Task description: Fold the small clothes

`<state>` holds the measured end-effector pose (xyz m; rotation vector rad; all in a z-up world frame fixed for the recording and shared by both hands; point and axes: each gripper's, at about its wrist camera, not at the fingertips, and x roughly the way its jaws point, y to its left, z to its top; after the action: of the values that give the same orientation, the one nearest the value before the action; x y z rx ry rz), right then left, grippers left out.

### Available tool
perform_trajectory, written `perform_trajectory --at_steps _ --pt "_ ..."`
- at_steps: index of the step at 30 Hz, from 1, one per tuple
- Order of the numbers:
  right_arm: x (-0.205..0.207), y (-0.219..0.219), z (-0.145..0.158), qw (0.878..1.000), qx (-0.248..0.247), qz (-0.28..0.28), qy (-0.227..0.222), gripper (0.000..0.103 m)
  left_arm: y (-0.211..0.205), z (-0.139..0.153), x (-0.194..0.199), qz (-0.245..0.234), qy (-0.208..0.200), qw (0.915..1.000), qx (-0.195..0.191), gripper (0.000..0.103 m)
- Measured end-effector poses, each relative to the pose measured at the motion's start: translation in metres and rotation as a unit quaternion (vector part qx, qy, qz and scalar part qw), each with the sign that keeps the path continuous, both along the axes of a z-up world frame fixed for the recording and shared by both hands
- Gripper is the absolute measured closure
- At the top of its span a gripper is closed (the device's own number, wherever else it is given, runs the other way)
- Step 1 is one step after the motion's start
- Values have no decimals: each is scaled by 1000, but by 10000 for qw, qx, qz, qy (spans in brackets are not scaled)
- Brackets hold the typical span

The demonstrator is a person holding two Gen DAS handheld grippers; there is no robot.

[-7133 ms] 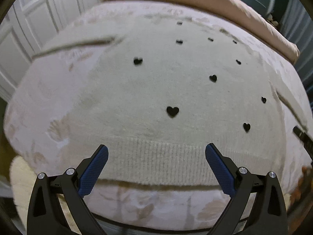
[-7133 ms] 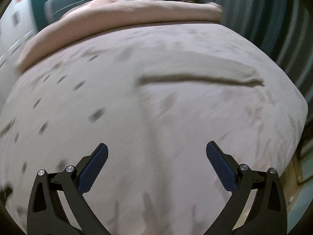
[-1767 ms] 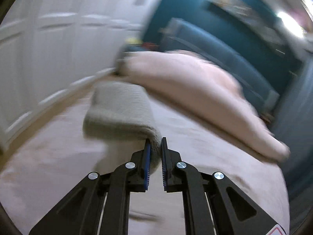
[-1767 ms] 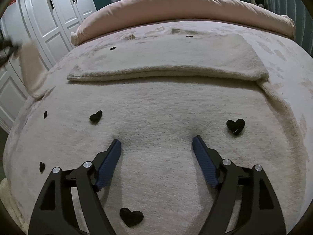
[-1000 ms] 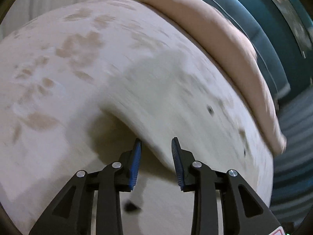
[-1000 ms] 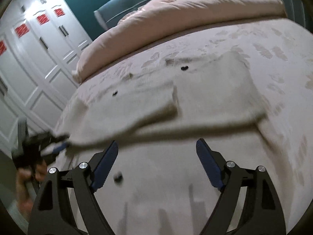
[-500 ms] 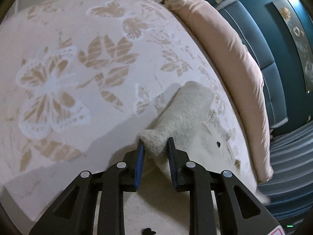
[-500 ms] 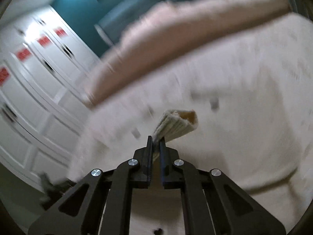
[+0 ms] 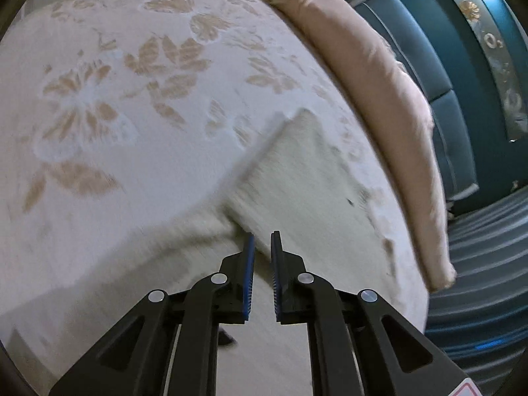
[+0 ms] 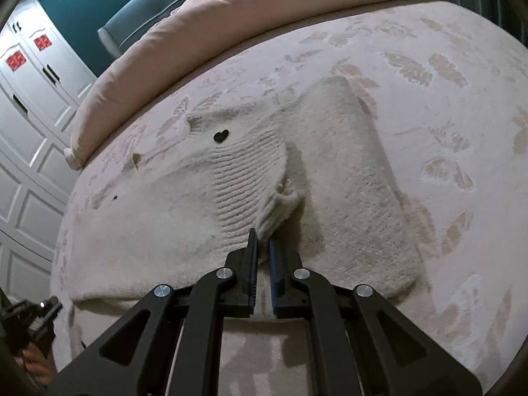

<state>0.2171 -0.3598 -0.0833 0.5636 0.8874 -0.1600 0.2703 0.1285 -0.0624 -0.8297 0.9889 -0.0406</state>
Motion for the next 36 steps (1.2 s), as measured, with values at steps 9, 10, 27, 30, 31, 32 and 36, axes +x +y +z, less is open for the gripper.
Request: perform_trajectory --at_steps 9,10,27,30,31,32,36 --pt "-6 9 48 9964 -350 317 -704 98 -17 -33 38 -124 287 9981 529 103" --pt "-4 7 40 9969 -521 325 -487 97 -14 -32 38 -73 246 9981 564 103" --pt "95 215 47 9618 -258 2697 -388 96 -16 -36 36 -400 53 9926 1143 99" --pt "126 266 13 9472 -373 3183 70 97 -13 -37 37 -456 70 9931 1076 97" --pt "132 272 2 9445 -453 3249 197 97 -12 -38 38 -480 71 9933 1053 96" --pt "139 269 -7 9444 -566 3231 226 101 -11 -39 38 -507 73 9934 1027 96" --pt "131 194 -4 9694 -424 2420 6 102 -5 -42 40 -642 21 9943 856 96"
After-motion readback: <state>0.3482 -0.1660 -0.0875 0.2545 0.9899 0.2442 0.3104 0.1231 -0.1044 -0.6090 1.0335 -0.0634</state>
